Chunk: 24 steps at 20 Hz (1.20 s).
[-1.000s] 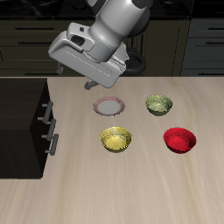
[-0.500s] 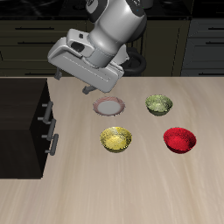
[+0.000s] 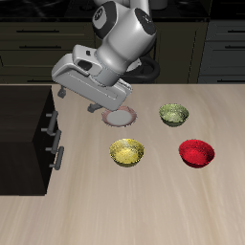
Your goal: Open the top drawer of the wooden cabinet
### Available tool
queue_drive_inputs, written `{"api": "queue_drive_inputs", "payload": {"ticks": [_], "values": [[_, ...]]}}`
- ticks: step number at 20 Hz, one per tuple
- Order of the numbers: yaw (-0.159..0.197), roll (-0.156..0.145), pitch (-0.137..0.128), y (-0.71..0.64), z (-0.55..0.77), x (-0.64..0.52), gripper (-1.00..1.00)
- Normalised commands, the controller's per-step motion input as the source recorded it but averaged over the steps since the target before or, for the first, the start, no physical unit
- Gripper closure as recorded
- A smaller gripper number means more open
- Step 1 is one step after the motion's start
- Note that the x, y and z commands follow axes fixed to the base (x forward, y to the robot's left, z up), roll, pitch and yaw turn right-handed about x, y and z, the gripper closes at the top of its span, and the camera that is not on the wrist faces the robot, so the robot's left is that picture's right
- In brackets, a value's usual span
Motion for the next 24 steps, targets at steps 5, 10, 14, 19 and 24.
{"api": "queue_drive_inputs", "payload": {"ticks": [5,10,14,19,24], "values": [[0.007,-0.028,0.016,-0.12,-0.17,0.0,-1.0],[0.019,-0.016,-0.003,-0.12,-0.03,-0.01,-1.0],[0.007,-0.019,0.007,-0.16,-0.07,0.05,-1.0],[0.017,-0.037,0.026,-0.17,-0.22,0.04,-1.0],[0.004,-0.015,0.024,-0.12,-0.14,0.03,-1.0]]}}
